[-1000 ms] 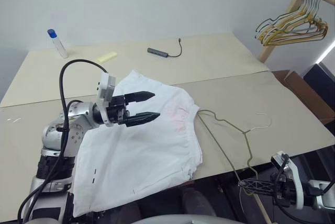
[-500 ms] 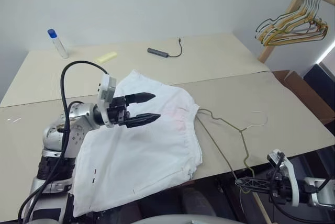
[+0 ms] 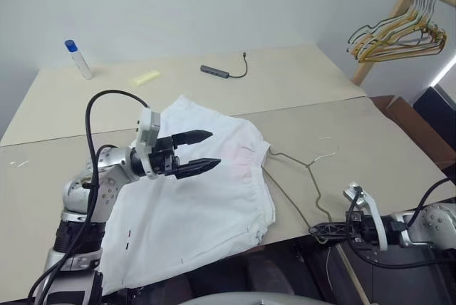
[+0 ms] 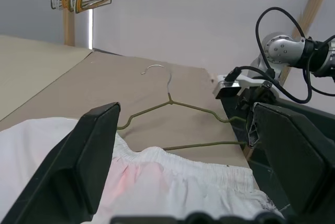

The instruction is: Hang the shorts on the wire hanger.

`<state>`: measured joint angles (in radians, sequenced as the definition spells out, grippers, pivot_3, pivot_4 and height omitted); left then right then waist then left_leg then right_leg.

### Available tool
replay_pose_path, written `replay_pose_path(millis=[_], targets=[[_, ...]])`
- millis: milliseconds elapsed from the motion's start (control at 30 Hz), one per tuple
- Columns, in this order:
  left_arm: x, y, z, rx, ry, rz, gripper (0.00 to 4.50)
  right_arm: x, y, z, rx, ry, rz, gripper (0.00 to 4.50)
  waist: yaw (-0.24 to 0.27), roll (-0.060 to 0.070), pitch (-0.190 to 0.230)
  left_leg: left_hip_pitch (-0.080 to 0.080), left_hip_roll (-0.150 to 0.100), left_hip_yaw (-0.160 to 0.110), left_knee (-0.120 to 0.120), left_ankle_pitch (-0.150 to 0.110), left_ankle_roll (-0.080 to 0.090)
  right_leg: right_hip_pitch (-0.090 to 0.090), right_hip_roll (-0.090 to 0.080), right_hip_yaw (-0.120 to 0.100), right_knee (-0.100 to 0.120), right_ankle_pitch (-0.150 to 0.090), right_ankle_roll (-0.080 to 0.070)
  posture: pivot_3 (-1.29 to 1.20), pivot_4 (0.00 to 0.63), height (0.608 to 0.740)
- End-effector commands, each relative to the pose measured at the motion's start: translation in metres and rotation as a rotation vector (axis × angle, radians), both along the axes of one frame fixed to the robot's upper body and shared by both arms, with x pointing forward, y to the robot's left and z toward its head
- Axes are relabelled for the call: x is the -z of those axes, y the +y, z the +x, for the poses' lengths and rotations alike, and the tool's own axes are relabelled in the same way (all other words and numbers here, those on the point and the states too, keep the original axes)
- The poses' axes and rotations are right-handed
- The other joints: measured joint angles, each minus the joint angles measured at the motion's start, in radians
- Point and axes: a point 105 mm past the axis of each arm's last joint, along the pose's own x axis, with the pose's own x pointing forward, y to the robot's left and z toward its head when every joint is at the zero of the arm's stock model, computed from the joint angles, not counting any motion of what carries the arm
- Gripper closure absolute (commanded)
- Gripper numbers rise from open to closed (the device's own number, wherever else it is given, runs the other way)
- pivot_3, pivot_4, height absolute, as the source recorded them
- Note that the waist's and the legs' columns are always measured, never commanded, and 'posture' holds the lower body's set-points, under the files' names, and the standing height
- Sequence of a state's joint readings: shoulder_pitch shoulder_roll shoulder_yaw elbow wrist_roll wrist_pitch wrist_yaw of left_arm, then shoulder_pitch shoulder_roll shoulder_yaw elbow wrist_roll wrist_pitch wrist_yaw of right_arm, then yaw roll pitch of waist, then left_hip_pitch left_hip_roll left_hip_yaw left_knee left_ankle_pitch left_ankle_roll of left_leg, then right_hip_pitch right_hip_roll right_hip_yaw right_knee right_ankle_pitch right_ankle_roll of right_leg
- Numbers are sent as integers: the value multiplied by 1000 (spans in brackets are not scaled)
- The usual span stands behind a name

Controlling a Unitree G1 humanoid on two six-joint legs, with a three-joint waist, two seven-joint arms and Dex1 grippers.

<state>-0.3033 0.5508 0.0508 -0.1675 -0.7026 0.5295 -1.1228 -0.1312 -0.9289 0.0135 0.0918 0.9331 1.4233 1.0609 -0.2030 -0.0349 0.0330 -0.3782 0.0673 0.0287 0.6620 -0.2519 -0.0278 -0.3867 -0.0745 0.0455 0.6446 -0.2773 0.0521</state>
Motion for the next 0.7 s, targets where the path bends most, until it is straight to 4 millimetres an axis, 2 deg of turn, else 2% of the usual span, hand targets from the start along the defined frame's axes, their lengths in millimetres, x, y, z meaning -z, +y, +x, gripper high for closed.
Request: replay_pose_path(millis=[33, 300, 433, 500, 700], targets=[[-11, -2, -2, -7, -66, -7, 93, -7, 0, 17, -8, -50, 5, 4500, 2, 0, 0, 0, 0, 0, 0, 0, 0, 0, 0, 0, 0, 0, 0, -169, 0, 740], [-12, 0, -3, -33, -73, -20, 93, -9, -1, 45, 53, -88, 4, 4500, 18, 0, 0, 0, 0, 0, 0, 0, 0, 0, 0, 0, 0, 3, -5, -156, 0, 740], [-13, 2, -3, -26, -76, -23, 93, -23, 11, 28, -97, -164, 56, 4500, 34, 1, 0, 0, 0, 0, 0, 0, 0, 0, 0, -1, 0, 3, -5, -165, 0, 740], [-12, 0, -2, -20, -81, -18, 93, -20, 14, 25, -138, -158, 41, 4500, 35, 1, 0, 0, 0, 0, 0, 0, 0, 0, 0, -1, 0, 3, -5, -172, 0, 740], [-14, -3, 2, -15, -105, -16, 93, -5, 11, 56, -86, -144, -23, 4500, 21, 1, -1, 1, 0, 0, 3, 0, 0, 0, 0, 0, 1, 3, -4, -161, 0, 740]])
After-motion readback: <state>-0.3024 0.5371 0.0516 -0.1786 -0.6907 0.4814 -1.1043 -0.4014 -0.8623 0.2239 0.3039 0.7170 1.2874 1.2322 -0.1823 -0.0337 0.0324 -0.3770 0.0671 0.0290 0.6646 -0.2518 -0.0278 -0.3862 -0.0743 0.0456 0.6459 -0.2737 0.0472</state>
